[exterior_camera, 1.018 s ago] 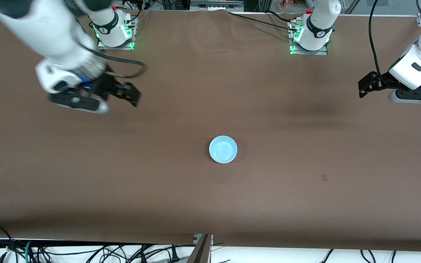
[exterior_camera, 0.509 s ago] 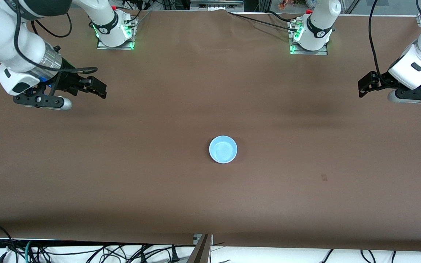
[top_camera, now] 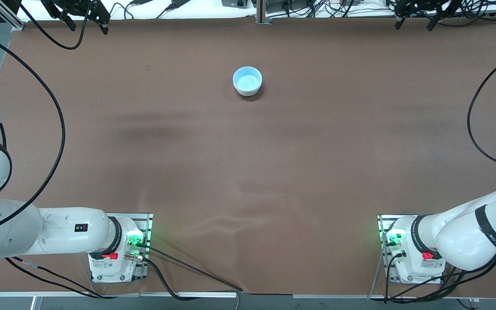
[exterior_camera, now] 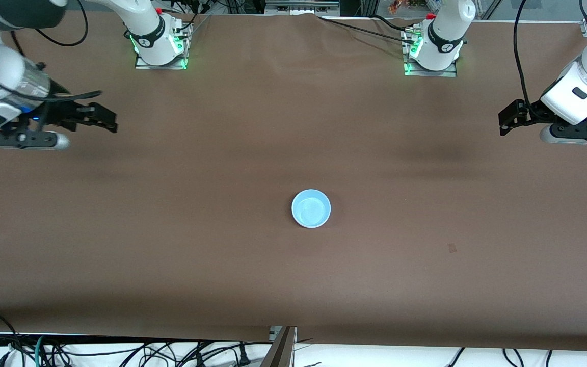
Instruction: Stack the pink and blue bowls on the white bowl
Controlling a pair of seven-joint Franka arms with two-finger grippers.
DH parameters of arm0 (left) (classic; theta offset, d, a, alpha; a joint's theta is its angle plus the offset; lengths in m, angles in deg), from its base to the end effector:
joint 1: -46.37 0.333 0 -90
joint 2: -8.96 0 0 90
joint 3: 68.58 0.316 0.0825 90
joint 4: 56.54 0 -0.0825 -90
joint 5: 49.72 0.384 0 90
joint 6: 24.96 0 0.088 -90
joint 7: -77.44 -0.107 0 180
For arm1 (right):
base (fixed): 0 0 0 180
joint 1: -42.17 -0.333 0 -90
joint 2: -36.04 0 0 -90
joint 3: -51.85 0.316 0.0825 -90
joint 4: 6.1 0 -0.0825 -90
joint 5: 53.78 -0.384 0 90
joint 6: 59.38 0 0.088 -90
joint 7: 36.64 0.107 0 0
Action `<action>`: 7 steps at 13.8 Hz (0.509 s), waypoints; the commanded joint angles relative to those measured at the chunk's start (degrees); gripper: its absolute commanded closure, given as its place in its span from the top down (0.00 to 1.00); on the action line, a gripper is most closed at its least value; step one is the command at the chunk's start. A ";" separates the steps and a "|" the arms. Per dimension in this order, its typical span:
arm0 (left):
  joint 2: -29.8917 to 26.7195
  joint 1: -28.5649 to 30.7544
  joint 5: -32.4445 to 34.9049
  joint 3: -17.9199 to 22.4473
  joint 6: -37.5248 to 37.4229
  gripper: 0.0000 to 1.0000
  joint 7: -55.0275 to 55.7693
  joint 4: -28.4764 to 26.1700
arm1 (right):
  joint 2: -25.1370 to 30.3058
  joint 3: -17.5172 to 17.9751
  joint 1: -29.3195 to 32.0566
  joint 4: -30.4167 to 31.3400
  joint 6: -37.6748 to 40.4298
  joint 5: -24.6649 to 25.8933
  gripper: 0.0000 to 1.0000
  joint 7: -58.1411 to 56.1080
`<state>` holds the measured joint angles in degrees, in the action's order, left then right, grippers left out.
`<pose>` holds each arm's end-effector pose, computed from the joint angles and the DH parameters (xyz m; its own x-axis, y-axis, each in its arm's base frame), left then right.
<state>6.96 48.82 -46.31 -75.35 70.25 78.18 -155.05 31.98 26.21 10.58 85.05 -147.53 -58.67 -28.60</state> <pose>0.5467 -0.0364 0.5812 0.9975 -0.0677 -0.0223 -0.0690 -0.9956 -0.0635 0.5622 0.0761 0.5766 0.9918 -0.0369 -0.1224 -0.0418 -0.9984 -0.0376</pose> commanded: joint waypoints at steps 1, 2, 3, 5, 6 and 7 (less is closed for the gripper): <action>-0.55 0.27 -1.12 -0.09 -1.34 1.00 -1.44 0.25 | 2.13 -0.99 -0.49 0.70 3.93 1.72 0.99 -1.36; -0.55 0.27 -1.12 -0.09 -1.34 1.00 -1.35 0.25 | 3.35 -0.99 0.38 1.22 4.99 2.94 0.99 -1.80; -0.55 0.27 -1.12 -0.09 -1.34 1.00 -1.35 0.34 | 3.36 1.18 3.69 1.31 5.53 2.96 0.99 -2.50; -0.55 0.27 -1.12 -0.09 -1.43 1.00 -1.35 0.34 | 3.97 12.66 14.04 1.75 6.67 2.96 0.99 -2.77; -0.55 0.27 -1.12 -0.09 -1.43 1.00 -1.35 0.34 | 4.24 17.50 18.54 1.75 6.67 3.22 0.99 -3.03; -0.64 0.27 -1.12 -0.09 -1.69 1.00 -1.35 0.34 | 4.24 20.25 21.54 1.75 6.15 3.22 0.99 -3.64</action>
<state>6.95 48.81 -46.31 -75.37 69.67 78.18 -155.04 34.47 39.55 25.33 85.25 -141.22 -56.24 -30.72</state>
